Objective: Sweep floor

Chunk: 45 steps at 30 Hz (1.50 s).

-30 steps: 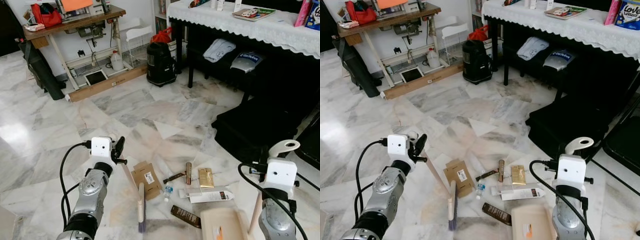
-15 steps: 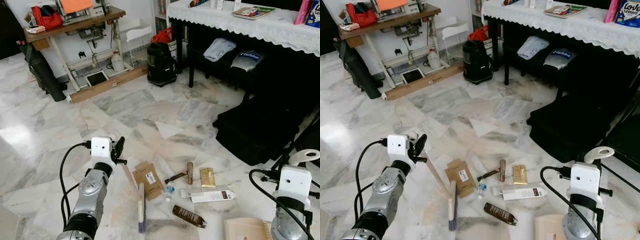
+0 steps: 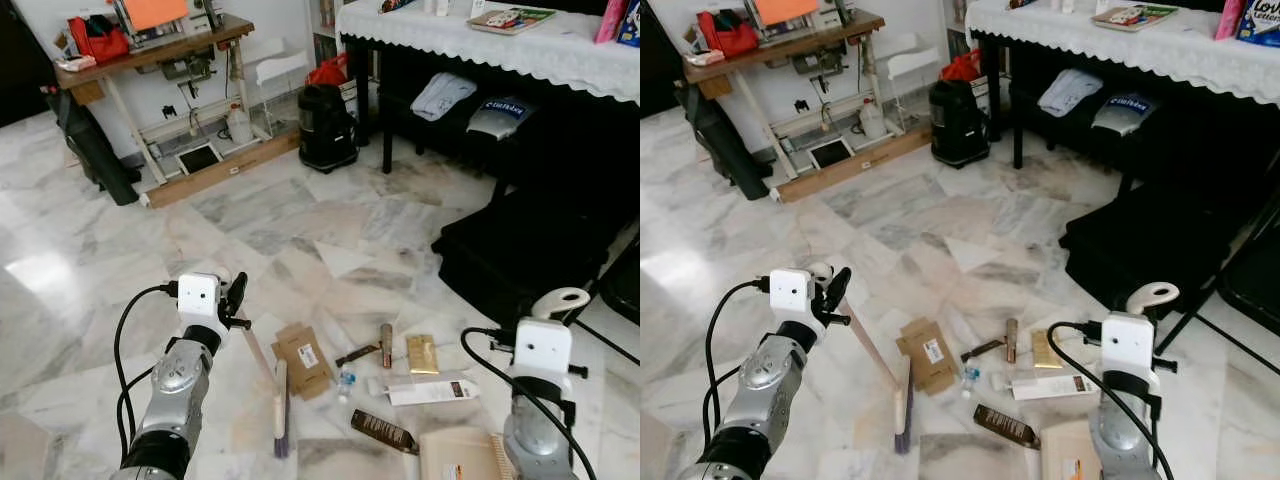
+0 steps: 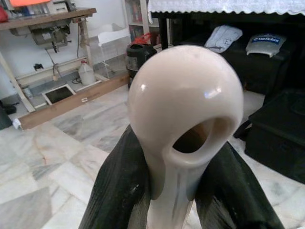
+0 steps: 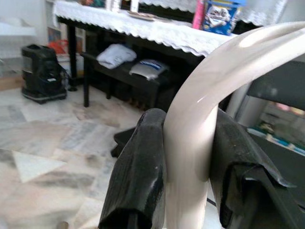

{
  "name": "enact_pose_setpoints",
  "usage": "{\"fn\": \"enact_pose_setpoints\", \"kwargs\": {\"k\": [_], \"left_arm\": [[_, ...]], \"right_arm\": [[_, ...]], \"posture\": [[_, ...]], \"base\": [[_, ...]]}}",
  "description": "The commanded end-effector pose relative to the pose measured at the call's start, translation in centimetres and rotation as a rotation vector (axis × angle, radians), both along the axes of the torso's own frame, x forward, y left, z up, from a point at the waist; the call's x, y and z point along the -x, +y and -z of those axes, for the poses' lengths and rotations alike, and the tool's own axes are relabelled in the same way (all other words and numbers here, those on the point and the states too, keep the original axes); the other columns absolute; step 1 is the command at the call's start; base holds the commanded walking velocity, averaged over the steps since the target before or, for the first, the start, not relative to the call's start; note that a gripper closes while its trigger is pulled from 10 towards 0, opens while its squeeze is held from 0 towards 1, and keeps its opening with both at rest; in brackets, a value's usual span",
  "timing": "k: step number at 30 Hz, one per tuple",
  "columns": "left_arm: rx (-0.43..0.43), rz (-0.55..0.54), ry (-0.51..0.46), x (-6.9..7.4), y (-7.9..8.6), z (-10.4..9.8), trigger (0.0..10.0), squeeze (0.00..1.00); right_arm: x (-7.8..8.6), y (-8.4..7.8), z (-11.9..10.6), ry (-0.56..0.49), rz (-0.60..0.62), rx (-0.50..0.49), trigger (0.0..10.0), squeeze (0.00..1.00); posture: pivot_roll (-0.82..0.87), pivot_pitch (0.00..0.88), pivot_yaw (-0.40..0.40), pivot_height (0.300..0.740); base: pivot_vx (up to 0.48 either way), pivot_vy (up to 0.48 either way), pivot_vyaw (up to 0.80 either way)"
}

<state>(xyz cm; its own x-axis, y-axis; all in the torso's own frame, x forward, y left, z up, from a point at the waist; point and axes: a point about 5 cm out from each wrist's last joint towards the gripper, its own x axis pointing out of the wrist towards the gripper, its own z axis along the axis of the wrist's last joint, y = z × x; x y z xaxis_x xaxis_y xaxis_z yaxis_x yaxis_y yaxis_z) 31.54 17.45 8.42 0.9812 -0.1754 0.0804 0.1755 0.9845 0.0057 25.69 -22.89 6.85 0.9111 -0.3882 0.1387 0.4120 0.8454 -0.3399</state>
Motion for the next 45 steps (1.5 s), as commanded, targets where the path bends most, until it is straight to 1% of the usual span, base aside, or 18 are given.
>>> {"fn": "enact_pose_setpoints", "kwargs": {"k": [1,11,15,19,23,26,31,34,37,41,45], "left_arm": [[-0.021,-0.01,-0.036,0.0,1.1,-1.0,10.0,0.0],[-0.017,0.021,-0.031,0.0,0.8,-1.5,10.0,0.0],[0.023,0.013,-0.029,-0.4,1.0,-1.9,10.0,0.0],[0.059,0.008,-0.024,-0.5,1.2,-2.3,10.0,0.0],[0.131,-0.005,0.002,-0.6,1.5,-2.2,10.0,0.0],[0.178,0.014,0.026,-0.6,1.3,-2.0,10.0,0.0],[0.203,0.029,0.04,-0.8,1.0,-2.0,10.0,0.0],[0.222,0.07,0.061,-1.1,0.3,-2.0,10.0,0.0],[0.237,0.094,0.069,-1.2,0.1,-2.0,10.0,0.0],[0.247,0.135,0.086,-1.2,-0.2,-2.0,10.0,0.0],[0.25,0.142,0.089,-1.2,-0.3,-2.0,10.0,0.0]], "right_arm": [[-0.9,0.7,-0.9,-0.052,-0.033,0.033,10.0,0.0],[-1.5,0.7,-0.8,-0.066,-0.043,0.056,10.0,0.0],[-1.4,1.0,-0.6,-0.068,-0.05,0.055,10.0,0.0],[-1.4,1.3,-0.5,-0.076,-0.062,0.048,10.0,0.0],[-1.2,2.0,0.2,-0.059,-0.082,0.036,10.0,0.0],[-1.0,2.2,0.7,-0.044,-0.088,0.029,10.0,0.0],[-1.0,2.3,0.8,-0.04,-0.094,0.025,10.0,0.0],[-1.1,2.4,0.9,-0.037,-0.101,0.023,10.0,0.0],[-1.1,2.4,0.9,-0.039,-0.103,0.022,10.0,0.0],[-1.2,2.4,0.9,-0.039,-0.104,0.021,10.0,0.0],[-1.2,2.4,0.9,-0.04,-0.104,0.02,10.0,0.0]], "posture": [[-0.07,0.0,0.169,0.74],[-0.06,0.0,0.186,0.74],[-0.06,0.0,0.19,0.74],[-0.05,0.02,0.193,0.74],[-0.04,0.037,0.196,0.74],[-0.04,0.04,0.194,0.74],[-0.04,0.045,0.191,0.74],[-0.05,0.047,0.185,0.74],[-0.05,0.046,0.186,0.74],[-0.05,0.045,0.186,0.74],[-0.05,0.045,0.188,0.74]], "base": [[0.0,0.0,0.0],[0.0,0.0,0.0],[0.0,0.0,0.0],[0.0,0.0,0.0],[0.0,0.0,0.0],[0.0,0.0,0.0],[0.0,0.0,0.0],[0.0,0.0,0.0],[0.0,0.0,0.0],[0.0,0.0,0.0],[0.0,0.0,0.0]]}}
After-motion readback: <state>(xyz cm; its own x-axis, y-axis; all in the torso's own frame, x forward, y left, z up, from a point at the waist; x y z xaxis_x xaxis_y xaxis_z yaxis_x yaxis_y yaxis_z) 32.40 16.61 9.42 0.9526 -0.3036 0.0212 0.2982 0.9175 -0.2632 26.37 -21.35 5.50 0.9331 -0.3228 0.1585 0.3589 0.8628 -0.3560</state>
